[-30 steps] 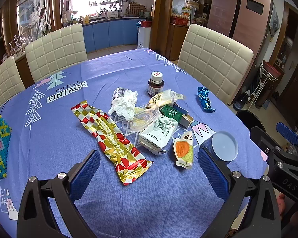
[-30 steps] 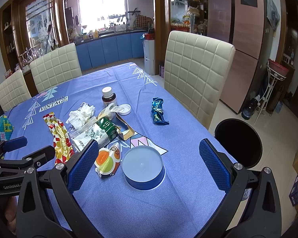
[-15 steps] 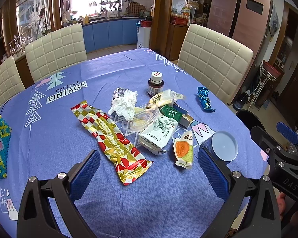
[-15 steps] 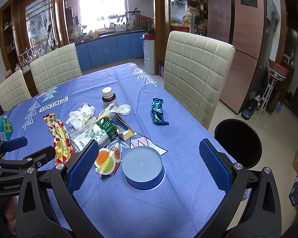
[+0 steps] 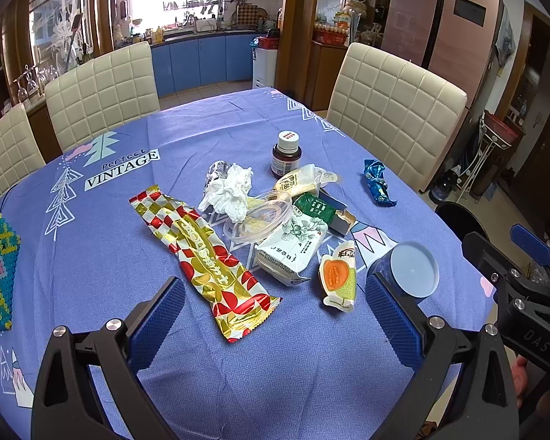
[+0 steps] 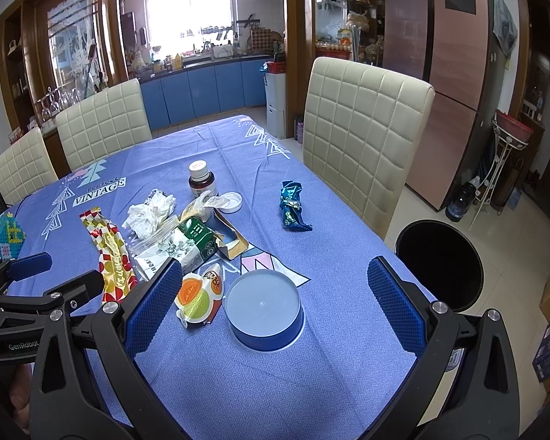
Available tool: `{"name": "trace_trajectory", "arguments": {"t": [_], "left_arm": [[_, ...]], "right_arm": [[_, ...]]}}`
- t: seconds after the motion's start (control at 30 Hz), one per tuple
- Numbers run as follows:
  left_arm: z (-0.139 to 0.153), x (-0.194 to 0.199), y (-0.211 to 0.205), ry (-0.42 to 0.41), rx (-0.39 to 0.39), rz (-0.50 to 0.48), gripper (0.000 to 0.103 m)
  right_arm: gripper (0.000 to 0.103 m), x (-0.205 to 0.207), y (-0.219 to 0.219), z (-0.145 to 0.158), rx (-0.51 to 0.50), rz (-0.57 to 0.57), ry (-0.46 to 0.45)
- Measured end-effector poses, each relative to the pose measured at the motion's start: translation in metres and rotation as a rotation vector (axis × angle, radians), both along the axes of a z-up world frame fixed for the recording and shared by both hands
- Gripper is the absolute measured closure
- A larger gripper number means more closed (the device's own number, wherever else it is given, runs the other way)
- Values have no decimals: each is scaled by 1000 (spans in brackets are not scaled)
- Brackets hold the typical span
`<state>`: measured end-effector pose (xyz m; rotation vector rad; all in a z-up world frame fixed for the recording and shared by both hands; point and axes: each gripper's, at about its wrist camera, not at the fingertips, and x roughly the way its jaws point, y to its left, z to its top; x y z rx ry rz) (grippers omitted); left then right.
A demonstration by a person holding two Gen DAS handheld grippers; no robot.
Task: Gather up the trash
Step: 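Grasp the red-and-gold checkered wrapper with the left gripper while the right gripper grasps the clear plastic lid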
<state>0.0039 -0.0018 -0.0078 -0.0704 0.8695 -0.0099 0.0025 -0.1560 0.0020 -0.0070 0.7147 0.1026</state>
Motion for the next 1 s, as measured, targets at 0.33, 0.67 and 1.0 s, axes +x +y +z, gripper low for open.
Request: {"name": "trace_trajectory", "arguments": {"t": [0.33,0.67,1.0], "left_arm": [[-23,6,14,38,2,62,7],[-71,30,40,164,-1,130,7],[-111,72,47,267,18,155,7]], "right_arm": [[3,10,3,-16,-18,4,47],[3,36,9,-56,-39,18,147],[3,67,24,-97,-88,59,235]]}}
